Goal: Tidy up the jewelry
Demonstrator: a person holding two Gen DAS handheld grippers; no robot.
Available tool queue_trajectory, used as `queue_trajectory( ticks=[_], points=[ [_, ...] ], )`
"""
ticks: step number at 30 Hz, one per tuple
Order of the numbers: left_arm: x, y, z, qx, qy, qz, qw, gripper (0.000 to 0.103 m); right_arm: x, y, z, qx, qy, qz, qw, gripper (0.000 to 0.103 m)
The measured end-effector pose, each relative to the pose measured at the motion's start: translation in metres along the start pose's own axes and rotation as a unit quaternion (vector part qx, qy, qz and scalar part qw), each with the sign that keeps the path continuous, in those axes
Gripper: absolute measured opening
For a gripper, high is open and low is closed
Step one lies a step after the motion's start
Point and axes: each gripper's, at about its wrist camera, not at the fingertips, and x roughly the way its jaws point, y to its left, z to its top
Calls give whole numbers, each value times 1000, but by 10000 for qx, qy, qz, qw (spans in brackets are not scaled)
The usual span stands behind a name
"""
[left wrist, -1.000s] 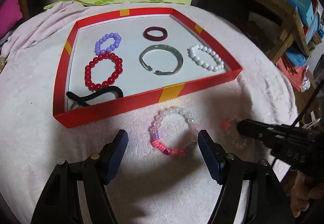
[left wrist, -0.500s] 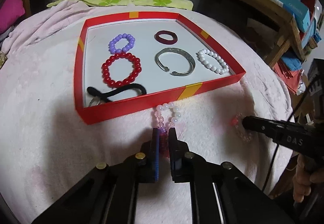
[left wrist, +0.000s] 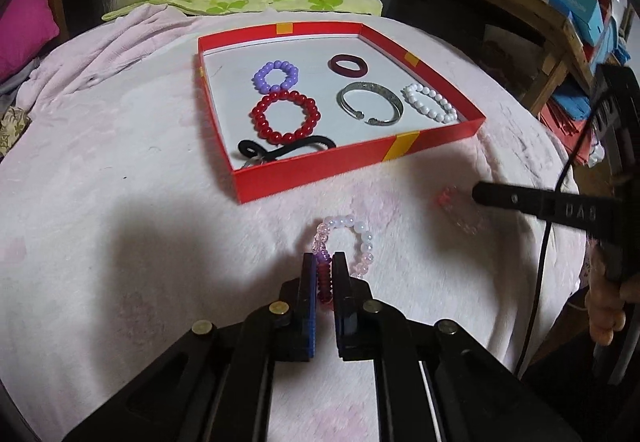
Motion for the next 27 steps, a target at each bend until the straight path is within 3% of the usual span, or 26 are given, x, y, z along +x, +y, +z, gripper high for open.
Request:
queue_trajectory(
  ticks=[15,21,27],
  points=[
    [-17,15,-6,8,-127,87,9999,8,-10,-23,5,515,-106,284,9982,11],
    [-14,14,-6,33,-94,100,9999,8,-5,-12,7,267,-18,233,9994,13],
    [-15,13,-6,40,-108,154,9998,8,13,10,1,-328,193,-253,9990,21]
  ],
)
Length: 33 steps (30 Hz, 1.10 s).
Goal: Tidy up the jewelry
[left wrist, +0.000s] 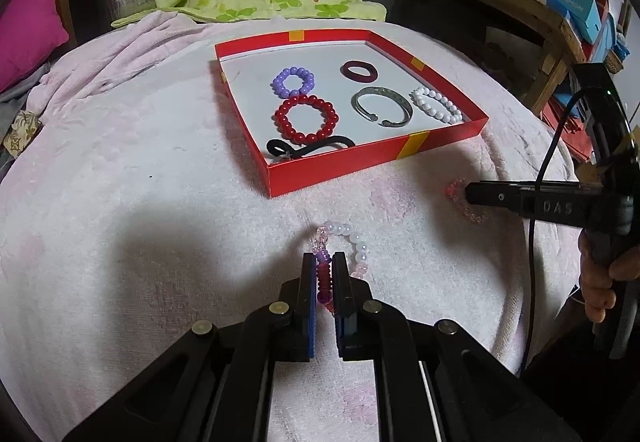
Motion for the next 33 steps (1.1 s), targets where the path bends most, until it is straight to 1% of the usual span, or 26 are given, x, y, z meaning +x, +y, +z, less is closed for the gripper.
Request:
queue_trajectory(
  ticks=[1,4,11,19,24,26,30,33],
  points=[
    [-1,0,0,-3,-11,28,10000,8,0,2,-1,-98,-34,-69,9999,21],
    [-2,1,0,0,-48,95,9999,8,-2,7,-3,-303,-124,-287,9991,8],
    [-11,-1,5,9,-252,142,9996,8,-11,1,-1,-141,-333,-299,9989,8],
    [-37,-2,12,4,-655,17,9979,8,-41,-8,4,119,-862,192,9960,8],
    [-55,-3,16,26,-961,-117,9953,8,-61,-13,5,365,-1105,684,9908,8],
    [-62,-5,17,92,-1084,-181,9939,8,-66,-14,5,413,-1185,806,9888,8],
    [-71,-9,17,188,-1274,-356,9910,8,-75,-12,4,347,-1363,926,9857,8],
    [-76,-6,18,263,-1336,-338,9901,8,-84,-11,2,364,-1549,1029,9819,8]
  ],
)
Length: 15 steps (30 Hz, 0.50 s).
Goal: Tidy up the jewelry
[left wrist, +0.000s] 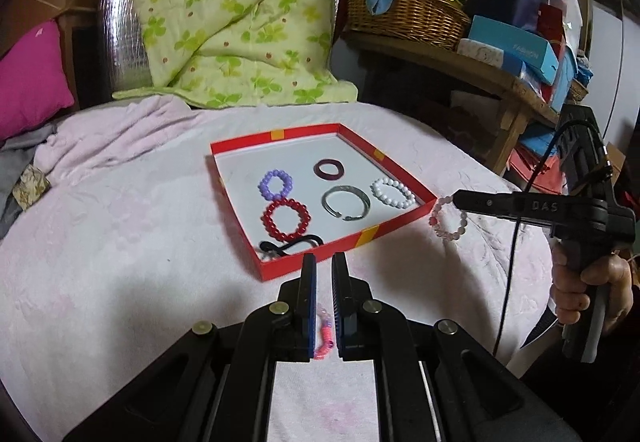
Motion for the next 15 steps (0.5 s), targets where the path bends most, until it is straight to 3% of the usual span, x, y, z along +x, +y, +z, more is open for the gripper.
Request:
queue_trajectory(
  ticks=[2,5,7,8,15],
  points=[
    [4,5,-1,41,195,-197,9996,8,-2,1,1,-8,-54,62,10000,8],
    [15,13,-8,-92,402,108,9991,13,1,4,-1,-100,0,-15,9999,8],
    [31,18,-15,-204,766,152,9967,49,5,4,-2,-109,86,-115,9998,8],
    [38,19,-19,-238,877,211,9956,56,6,2,-2,-89,124,-155,9998,8],
    [82,10,-42,-105,1503,387,9878,59,13,-6,-4,15,299,-282,9992,8]
  ],
)
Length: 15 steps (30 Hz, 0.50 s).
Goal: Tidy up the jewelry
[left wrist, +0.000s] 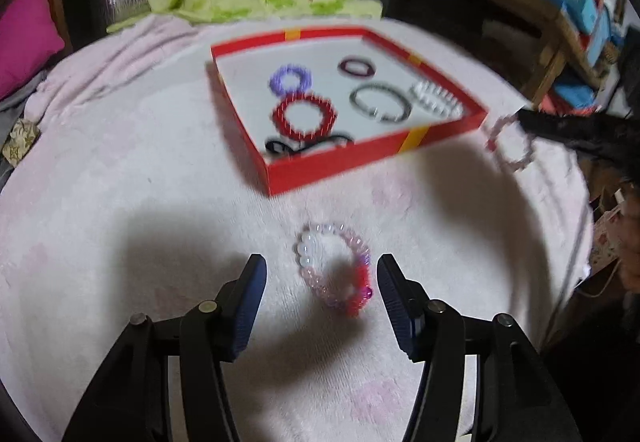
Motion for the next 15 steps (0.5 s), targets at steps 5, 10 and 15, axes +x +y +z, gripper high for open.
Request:
queue_trajectory(
  ticks=[5,10,15],
  points=[
    [11,-14,-1,244,-29,118,9996,51,4,3,-2,-73,71,-46,9999,8],
    [5,-18,-3,286,-62,-101,9995,15,3,3,-3,-80,69,-51,9999,8],
    [-1,-22,-4,317,-138,-30,9994,15,2,1,-2,-43,65,-30,10000,8]
  ],
)
